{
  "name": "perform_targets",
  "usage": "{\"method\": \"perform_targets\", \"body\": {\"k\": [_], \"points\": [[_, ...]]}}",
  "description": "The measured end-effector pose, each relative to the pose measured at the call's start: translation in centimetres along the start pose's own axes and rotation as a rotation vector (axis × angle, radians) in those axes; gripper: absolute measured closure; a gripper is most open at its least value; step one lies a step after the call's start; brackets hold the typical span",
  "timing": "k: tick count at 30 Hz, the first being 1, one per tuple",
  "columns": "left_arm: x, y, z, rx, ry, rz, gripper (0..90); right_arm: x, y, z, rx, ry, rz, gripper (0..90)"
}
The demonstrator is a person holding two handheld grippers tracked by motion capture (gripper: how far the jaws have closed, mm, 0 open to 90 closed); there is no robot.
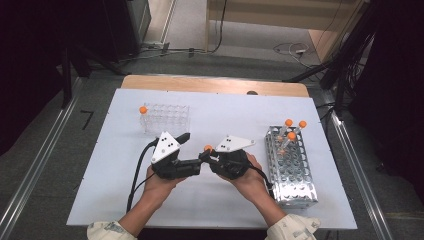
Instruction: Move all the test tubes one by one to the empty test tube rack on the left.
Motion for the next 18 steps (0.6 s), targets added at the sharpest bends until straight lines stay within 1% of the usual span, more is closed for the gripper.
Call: {"method": "perform_targets", "body": {"k": [6, 9, 18], "points": [[-0.36, 0.25, -0.22, 0.014, 0.02, -0.014, 27.2, 0.38, -0.1, -0.36, 0.004, -0.007, 0.003, 71.6], [-0.54, 0.38, -0.34, 0.022, 0.022, -0.03, 31.1, 0.57, -0.16, -0.49, 0.005, -0.012, 0.006, 71.6], [-1.0, 0.73, -0.45, 0.032, 0.029, -0.068, 52.6, 0.8, -0.3, -0.38, -0.002, -0.022, 0.011, 71.6]]}}
Point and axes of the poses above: each handheld gripper's, and its own axes: z roughly backward along the jaws, y roughly out of its underside, x roughly to its left, the point moved 6 cm from there along -z, roughly forward along the jaws, and after that the axes turned 2 degrees about -y, right-handed, at the moved point
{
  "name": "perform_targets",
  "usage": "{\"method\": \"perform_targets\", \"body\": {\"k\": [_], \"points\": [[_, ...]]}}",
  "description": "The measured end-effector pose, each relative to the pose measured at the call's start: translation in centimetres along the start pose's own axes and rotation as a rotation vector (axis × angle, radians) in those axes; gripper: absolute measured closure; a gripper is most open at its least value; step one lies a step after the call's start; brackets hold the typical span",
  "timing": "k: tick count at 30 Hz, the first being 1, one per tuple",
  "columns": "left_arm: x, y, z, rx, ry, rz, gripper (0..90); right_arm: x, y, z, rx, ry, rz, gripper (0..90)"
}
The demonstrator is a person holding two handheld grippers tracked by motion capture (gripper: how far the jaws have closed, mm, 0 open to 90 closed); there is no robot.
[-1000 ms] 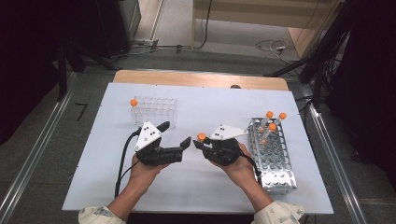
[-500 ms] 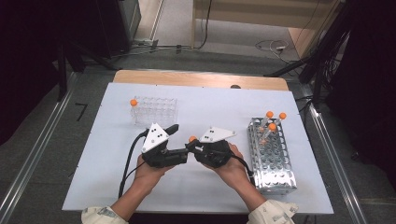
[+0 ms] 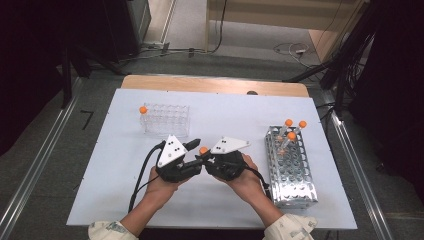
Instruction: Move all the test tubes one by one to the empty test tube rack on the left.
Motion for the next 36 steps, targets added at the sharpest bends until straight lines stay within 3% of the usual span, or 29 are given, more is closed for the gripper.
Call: {"method": "perform_targets", "body": {"k": [11, 15, 23, 28, 31, 36], "points": [[-0.4, 0.2, -0.1, 0.008, 0.017, -0.013, 67.9, 0.1, 0.1, 0.0, 0.004, -0.006, 0.003, 71.5], [-0.2, 0.2, -0.1, 0.008, 0.023, 0.0, 68.9, 0.1, 0.1, -0.1, 0.002, -0.009, 0.003, 70.3], [0.3, 0.0, 0.0, -0.002, 0.026, 0.031, 69.4, -0.3, 0.2, 0.0, -0.006, -0.007, -0.012, 50.1], [1.5, -0.4, 0.3, -0.006, 0.005, 0.055, 69.4, -1.0, 0.4, 0.4, -0.012, 0.023, -0.033, 42.5], [2.5, -0.7, 0.4, -0.017, -0.022, 0.064, 69.4, -1.5, 0.4, 0.8, -0.029, 0.029, -0.077, 36.6], [5.1, -1.5, 1.0, -0.036, -0.086, 0.091, 69.4, -2.2, 0.4, 1.5, -0.054, 0.049, -0.115, 31.4]]}}
Point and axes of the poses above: each handheld gripper's, and its own axes: z roughly backward along the jaws, y roughly out of its underside, x roughly to its left, the point moved 6 cm from there along -z, roughly forward along the jaws, and after that the axes turned 2 degrees about -y, right-handed, at the moved point
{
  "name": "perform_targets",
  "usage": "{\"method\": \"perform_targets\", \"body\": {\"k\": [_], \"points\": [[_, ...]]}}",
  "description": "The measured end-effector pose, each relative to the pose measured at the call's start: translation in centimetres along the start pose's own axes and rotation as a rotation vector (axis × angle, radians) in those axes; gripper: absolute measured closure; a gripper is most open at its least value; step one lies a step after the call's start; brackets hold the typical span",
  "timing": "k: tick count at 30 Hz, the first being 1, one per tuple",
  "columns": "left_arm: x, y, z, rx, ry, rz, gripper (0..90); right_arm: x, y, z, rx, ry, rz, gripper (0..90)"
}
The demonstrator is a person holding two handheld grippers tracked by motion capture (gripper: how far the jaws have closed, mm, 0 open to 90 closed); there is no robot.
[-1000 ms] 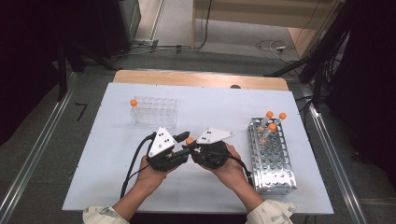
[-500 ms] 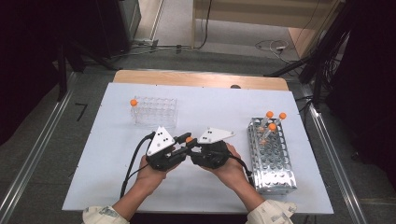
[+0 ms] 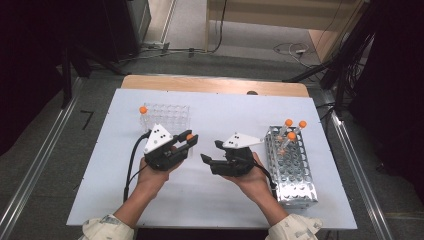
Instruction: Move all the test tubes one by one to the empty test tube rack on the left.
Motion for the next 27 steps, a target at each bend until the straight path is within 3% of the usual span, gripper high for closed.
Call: {"method": "perform_targets", "body": {"k": [3, 10, 20, 27], "points": [[2.0, -1.0, 0.3, -0.026, -0.047, 0.032, 69.3, -0.4, 0.0, 0.5, -0.012, 0.009, -0.017, 30.1], [5.9, -2.5, 0.5, -0.037, -0.167, 0.03, 69.3, -1.1, 0.2, 1.8, -0.028, 0.031, -0.026, 28.7], [9.2, -2.6, -0.1, -0.045, -0.247, 0.035, 69.3, -1.6, 0.9, 3.4, -0.038, 0.049, -0.029, 28.7], [10.9, -3.5, -0.9, -0.05, -0.295, 0.039, 69.3, -2.2, 1.4, 4.3, -0.043, 0.064, -0.039, 28.7]]}}
Point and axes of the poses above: each handheld gripper's, and its own axes: z roughly backward along the jaws, y roughly out of its underside, x roughly to its left, the point moved 6 cm from there along -z, roughly forward along the jaws, and after that the axes turned 2 degrees about -y, right-handed, at the moved point
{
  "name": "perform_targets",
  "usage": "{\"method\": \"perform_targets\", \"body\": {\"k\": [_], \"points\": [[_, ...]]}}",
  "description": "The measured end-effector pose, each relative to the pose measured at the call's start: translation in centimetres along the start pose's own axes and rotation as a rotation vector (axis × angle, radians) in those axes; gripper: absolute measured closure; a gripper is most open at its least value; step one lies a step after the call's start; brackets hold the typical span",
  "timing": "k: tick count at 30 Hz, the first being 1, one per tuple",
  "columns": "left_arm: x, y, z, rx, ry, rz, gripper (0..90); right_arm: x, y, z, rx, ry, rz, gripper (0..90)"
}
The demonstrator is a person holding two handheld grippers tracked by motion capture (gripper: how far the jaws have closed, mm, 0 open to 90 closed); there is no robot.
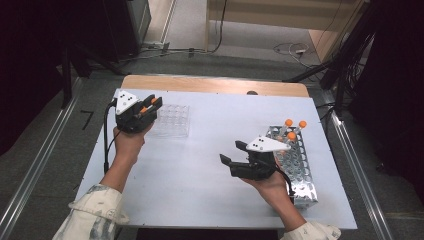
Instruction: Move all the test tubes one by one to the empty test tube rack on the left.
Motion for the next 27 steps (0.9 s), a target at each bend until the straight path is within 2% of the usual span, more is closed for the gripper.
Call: {"method": "perform_targets", "body": {"k": [5, 10, 13, 17, 27], "points": [[1.0, -0.3, -0.5, -0.003, -0.03, 0.009, 69.3, -0.3, 0.1, 0.5, -0.007, 0.009, -0.005, 28.8], [2.0, 0.1, -1.2, 0.011, -0.06, 0.016, 69.3, -0.4, 0.1, 0.8, -0.012, 0.01, -0.002, 28.9], [2.1, 0.2, -1.4, 0.011, -0.061, 0.024, 69.3, -0.4, 0.1, 0.9, -0.015, 0.012, -0.007, 28.9], [1.9, 0.5, -1.6, 0.021, -0.069, 0.001, 69.3, -0.5, 0.2, 1.0, -0.016, 0.013, -0.01, 28.8], [2.5, 2.6, -2.1, 0.056, -0.085, 0.011, 69.3, -0.5, 0.2, 1.0, -0.02, 0.014, -0.008, 28.9]]}}
Point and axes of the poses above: each handheld gripper's, and its own axes: z roughly backward along the jaws, y roughly out of its underside, x roughly to its left, the point moved 6 cm from there along -z, roughly forward along the jaws, and after that the axes turned 2 degrees about -y, right-handed, at the moved point
